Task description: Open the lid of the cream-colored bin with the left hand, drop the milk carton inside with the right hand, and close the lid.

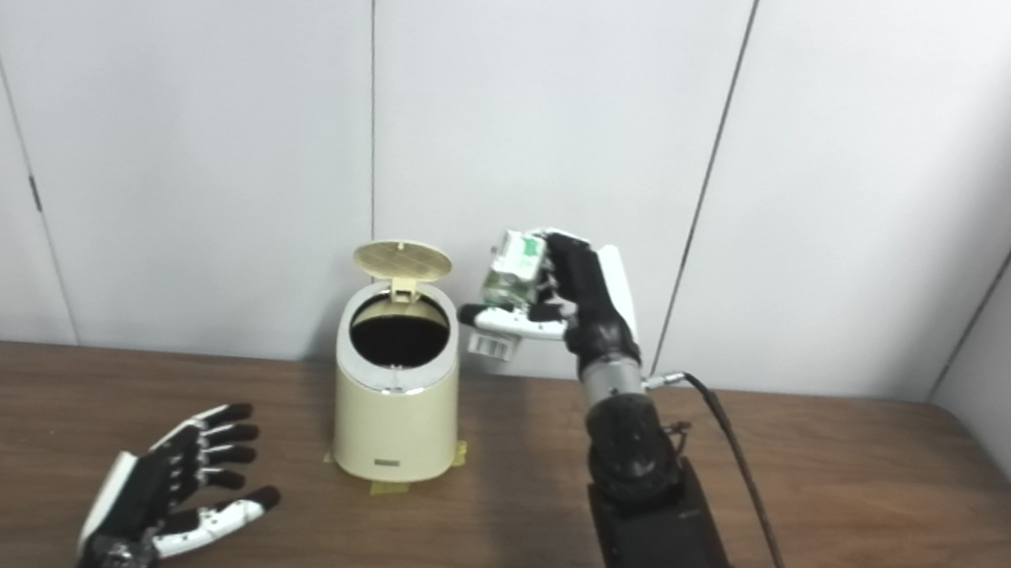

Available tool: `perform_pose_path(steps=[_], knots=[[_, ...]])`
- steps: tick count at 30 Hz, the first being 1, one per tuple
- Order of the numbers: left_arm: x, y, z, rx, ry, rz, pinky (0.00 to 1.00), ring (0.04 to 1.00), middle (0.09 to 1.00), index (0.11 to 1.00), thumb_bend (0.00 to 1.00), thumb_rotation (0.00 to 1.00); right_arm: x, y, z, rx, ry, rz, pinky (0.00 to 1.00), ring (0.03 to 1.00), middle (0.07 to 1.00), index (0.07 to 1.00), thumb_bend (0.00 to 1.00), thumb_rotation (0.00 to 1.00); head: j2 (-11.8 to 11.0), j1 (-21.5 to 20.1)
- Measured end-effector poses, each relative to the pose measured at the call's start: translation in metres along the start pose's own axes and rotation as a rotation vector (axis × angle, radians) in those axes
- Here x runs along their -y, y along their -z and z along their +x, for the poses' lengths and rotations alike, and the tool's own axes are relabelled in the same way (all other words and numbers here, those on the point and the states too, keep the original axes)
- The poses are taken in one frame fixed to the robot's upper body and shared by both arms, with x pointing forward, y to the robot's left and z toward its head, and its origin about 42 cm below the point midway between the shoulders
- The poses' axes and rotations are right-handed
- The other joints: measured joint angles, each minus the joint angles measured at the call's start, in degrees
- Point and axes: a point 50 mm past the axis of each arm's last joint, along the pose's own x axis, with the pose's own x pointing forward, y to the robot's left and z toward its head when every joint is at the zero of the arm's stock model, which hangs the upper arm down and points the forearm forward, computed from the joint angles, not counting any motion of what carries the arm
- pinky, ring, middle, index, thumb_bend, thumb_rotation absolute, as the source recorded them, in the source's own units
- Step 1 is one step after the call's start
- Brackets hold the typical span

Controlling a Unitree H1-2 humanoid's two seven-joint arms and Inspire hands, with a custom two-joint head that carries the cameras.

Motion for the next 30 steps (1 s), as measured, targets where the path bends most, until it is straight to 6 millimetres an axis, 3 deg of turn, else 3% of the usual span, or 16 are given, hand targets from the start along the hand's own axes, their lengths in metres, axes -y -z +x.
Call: perform_pose_path(steps=[5,16,30], knots=[[0.004,-0.001,0.0,-0.004,0.004,0.016,0.63,0.72,0.767,0.808,0.7,0.08,-0.02,-0.01,0.007,0.016,-0.029,0.02,0.3,0.396,0.492,0.534,0.51,0.0,0.18,0.79],[0.013,-0.003,-0.001,-0.004,0.01,-0.002,0.63,0.724,0.775,0.812,0.7,0.1,-0.052,-0.005,0.007,0.058,-0.093,0.025,0.29,0.392,0.491,0.533,0.51,0.0,0.62,1.93],[0.019,-0.005,-0.001,-0.001,0.01,-0.002,0.62,0.709,0.763,0.81,0.7,0.1,-0.065,0.004,0.012,0.142,-0.168,-0.06,0.29,0.397,0.491,0.532,0.52,0.0,1.32,2.81]])
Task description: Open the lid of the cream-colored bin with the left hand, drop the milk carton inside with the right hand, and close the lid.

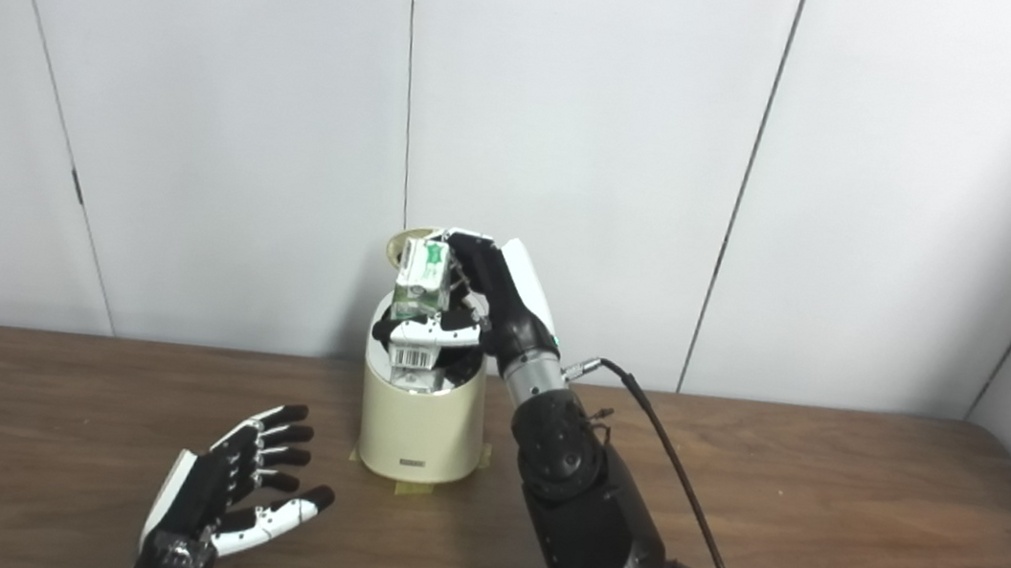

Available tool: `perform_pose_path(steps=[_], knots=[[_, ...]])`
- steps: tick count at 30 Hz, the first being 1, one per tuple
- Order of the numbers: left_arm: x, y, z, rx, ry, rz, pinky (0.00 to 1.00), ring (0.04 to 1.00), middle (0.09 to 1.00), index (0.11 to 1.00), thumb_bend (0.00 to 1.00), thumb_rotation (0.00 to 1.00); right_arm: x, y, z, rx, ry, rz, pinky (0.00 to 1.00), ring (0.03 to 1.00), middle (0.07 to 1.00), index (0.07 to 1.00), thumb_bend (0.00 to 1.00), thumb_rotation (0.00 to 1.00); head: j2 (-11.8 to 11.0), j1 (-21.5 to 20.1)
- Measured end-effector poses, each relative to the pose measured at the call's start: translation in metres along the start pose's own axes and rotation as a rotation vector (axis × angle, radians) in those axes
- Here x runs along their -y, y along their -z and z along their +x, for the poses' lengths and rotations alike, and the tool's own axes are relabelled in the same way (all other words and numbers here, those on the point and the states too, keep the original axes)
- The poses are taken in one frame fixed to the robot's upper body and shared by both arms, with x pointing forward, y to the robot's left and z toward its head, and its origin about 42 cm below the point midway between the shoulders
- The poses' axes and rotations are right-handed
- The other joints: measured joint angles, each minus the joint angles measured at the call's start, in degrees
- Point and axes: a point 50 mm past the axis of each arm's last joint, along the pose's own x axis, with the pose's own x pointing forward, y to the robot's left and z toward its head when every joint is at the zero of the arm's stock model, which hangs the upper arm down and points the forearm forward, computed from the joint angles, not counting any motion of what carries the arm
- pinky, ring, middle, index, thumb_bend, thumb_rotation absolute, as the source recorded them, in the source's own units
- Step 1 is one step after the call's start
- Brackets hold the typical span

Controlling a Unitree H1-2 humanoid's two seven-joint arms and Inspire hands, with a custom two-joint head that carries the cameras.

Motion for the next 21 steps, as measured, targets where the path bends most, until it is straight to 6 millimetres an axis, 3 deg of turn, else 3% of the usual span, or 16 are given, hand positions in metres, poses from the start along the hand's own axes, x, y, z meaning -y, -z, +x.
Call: perform_pose_path(steps=[21], knots=[[0.003,-0.003,-0.005,0.008,-0.006,-0.007,0.6,0.706,0.757,0.8,0.71,0.09,0.006,0.009,0.01,0.132,-0.021,-0.161,0.33,0.409,0.485,0.527,0.52,0.0,0.97,0.61]])
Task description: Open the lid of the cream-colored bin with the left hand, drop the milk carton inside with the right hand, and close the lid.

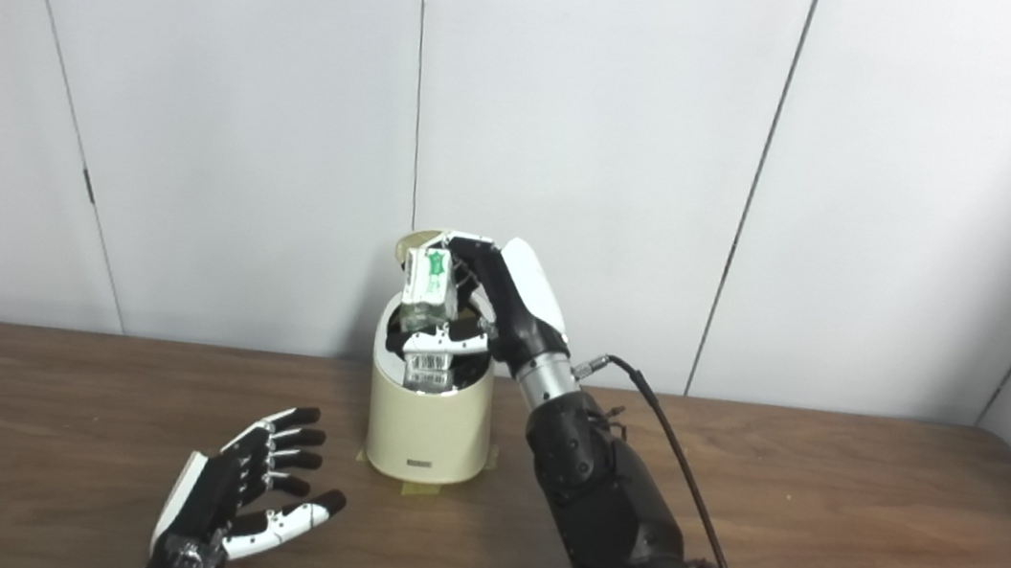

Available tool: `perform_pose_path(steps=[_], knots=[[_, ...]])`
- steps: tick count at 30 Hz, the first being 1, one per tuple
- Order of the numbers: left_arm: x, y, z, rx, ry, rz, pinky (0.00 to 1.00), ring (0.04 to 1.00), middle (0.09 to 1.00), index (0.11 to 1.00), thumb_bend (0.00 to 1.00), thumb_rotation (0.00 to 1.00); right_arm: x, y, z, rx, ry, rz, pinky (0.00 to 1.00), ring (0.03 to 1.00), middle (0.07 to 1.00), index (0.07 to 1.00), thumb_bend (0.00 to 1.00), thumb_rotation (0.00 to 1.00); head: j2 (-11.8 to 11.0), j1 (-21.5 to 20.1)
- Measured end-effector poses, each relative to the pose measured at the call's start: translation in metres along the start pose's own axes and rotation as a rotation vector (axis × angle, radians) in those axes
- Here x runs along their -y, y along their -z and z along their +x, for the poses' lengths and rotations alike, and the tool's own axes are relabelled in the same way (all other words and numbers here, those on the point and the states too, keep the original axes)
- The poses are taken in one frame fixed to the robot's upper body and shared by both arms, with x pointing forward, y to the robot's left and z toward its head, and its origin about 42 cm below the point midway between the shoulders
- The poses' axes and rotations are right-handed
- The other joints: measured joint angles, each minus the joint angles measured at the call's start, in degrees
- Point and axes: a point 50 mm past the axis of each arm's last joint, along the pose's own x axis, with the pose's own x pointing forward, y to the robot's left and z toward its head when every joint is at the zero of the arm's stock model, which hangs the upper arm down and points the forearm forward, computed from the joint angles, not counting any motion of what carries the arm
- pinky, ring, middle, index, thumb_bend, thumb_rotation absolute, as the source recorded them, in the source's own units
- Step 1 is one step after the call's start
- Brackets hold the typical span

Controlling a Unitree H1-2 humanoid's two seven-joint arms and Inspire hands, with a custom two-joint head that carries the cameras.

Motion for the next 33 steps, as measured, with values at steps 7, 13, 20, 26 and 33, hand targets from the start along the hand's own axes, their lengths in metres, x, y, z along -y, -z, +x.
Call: perform_pose_path(steps=[7,13,20,26,33], knots=[[0.0,0.0,-0.001,-0.003,0.0,0.0,0.6,0.702,0.756,0.796,0.71,0.09,0.001,0.002,0.001,0.044,-0.005,-0.111,0.32,0.408,0.482,0.519,0.52,0.0,0.18,0.0],[0.001,0.0,-0.001,-0.003,0.002,0.0,0.59,0.701,0.757,0.798,0.72,0.09,-0.004,0.004,-0.002,0.071,-0.004,-0.17,0.33,0.412,0.484,0.513,0.52,0.0,0.35,0.26],[0.001,0.0,-0.005,-0.021,0.001,-0.001,0.59,0.7,0.757,0.798,0.71,0.08,-0.005,0.006,-0.003,0.092,-0.008,-0.212,0.33,0.413,0.487,0.514,0.52,0.0,0.7,0.44],[0.001,0.0,-0.005,-0.021,0.001,-0.001,0.59,0.706,0.758,0.797,0.71,0.08,-0.006,0.004,-0.001,0.095,-0.014,-0.204,0.33,0.414,0.489,0.51,0.52,0.0,1.14,0.62],[0.001,-0.001,-0.007,-0.023,0.002,-0.001,0.6,0.705,0.76,0.798,0.71,0.08,0.004,0.012,0.0,0.046,-0.115,-0.176,0.43,0.537,0.58,0.493,0.52,0.07,1.41,0.35]])
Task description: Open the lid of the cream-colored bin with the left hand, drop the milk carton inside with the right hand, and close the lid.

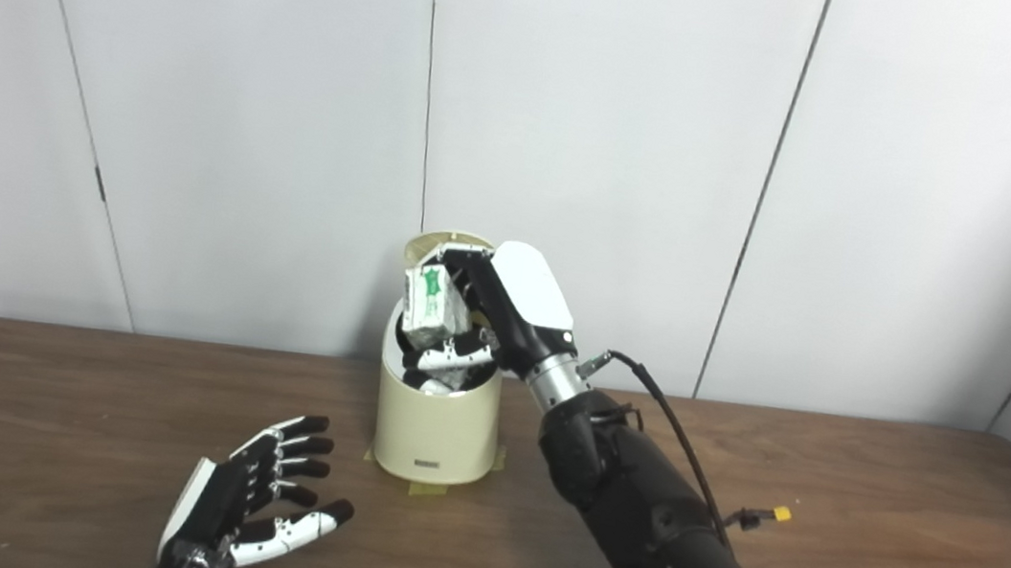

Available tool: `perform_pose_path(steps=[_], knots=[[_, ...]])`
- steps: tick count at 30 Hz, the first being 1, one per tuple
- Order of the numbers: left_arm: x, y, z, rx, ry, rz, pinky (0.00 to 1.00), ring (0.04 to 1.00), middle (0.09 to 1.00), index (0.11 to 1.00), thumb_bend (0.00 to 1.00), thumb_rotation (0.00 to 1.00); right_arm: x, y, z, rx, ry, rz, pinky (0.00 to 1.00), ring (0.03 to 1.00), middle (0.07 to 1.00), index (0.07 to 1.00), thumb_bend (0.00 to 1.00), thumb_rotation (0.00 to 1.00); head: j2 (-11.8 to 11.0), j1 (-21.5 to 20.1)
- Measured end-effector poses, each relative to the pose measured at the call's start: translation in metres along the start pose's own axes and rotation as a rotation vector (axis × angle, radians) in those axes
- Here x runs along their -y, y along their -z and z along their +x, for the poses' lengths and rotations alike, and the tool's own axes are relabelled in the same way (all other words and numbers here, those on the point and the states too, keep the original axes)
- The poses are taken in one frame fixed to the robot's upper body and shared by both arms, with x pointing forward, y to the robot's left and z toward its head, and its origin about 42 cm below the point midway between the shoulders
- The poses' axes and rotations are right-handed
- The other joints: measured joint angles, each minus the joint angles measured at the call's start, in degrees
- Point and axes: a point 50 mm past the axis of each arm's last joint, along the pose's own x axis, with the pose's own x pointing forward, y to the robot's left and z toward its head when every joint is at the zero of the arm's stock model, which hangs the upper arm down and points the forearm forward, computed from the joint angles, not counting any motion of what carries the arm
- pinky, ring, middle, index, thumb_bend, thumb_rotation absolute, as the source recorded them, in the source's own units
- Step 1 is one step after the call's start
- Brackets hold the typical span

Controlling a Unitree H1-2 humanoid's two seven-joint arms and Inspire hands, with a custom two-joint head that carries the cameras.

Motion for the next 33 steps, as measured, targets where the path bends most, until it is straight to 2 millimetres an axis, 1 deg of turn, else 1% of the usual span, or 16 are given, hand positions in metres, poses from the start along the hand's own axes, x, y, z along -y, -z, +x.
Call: perform_pose_path(steps=[1,2,3,4,7,10,13,21,26,28,32,33], knots=[[0.0,0.0,0.0,0.0,0.0,0.0,0.6,0.705,0.759,0.797,0.71,0.09,0.001,0.0,0.001,0.002,-0.022,-0.003,0.5,0.613,0.66,0.604,0.74,0.12,0.0,0.0],[0.0,0.0,0.0,0.0,0.0,0.0,0.6,0.704,0.758,0.797,0.71,0.09,0.003,0.0,0.001,0.004,-0.045,-0.01,0.55,0.665,0.708,0.662,0.83,0.14,0.0,-0.09],[0.0,0.0,0.0,0.0,0.0,0.0,0.6,0.704,0.758,0.797,0.71,0.09,0.006,-0.002,0.002,0.01,-0.067,-0.024,0.59,0.701,0.741,0.701,0.88,0.15,0.0,-0.09],[0.0,0.0,0.0,0.0,0.0,0.0,0.6,0.704,0.759,0.798,0.71,0.09,0.007,-0.002,0.003,0.011,-0.085,-0.041,0.6,0.716,0.754,0.716,0.89,0.16,0.0,-0.09],[0.0,0.0,0.0,0.0,0.0,0.001,0.62,0.713,0.761,0.8,0.72,0.1,0.007,0.0,-0.002,-0.002,-0.116,-0.05,0.64,0.772,0.798,0.743,0.89,0.16,0.18,-0.17],[0.0,0.0,0.0,0.0,0.001,0.001,0.61,0.717,0.763,0.801,0.72,0.09,0.006,0.001,-0.007,-0.006,-0.123,-0.052,0.66,0.789,0.816,0.754,0.89,0.16,0.18,-0.18],[0.0,0.0,0.0,-0.001,0.002,0.0,0.6,0.714,0.763,0.8,0.71,0.09,0.008,0.0,-0.006,-0.01,-0.136,-0.061,0.66,0.795,0.825,0.763,0.89,0.16,0.18,-0.18],[0.0,0.0,0.0,-0.001,0.001,0.001,0.6,0.708,0.761,0.796,0.72,0.1,0.011,-0.001,-0.005,-0.021,-0.146,-0.073,0.63,0.774,0.823,0.767,0.9,0.17,0.18,-0.26],[-0.001,0.0,0.0,0.0,0.001,0.003,0.6,0.708,0.762,0.799,0.72,0.1,0.011,0.0,-0.009,-0.023,-0.145,-0.064,0.64,0.783,0.822,0.767,0.89,0.17,0.18,-0.44],[-0.001,0.0,0.0,0.0,0.001,0.003,0.6,0.709,0.763,0.799,0.72,0.1,0.012,0.0,-0.009,-0.024,-0.142,-0.058,0.64,0.779,0.816,0.763,0.89,0.15,0.18,-0.44],[-0.001,0.0,0.0,0.0,0.001,0.003,0.6,0.708,0.763,0.8,0.71,0.09,0.015,-0.001,-0.013,-0.015,-0.116,-0.044,0.63,0.746,0.779,0.738,0.88,0.16,0.09,-0.44],[-0.001,0.0,0.0,0.0,0.002,0.003,0.6,0.708,0.763,0.8,0.71,0.09,0.015,-0.001,-0.016,-0.015,-0.103,-0.04,0.61,0.705,0.747,0.724,0.87,0.16,0.09,-0.44]])
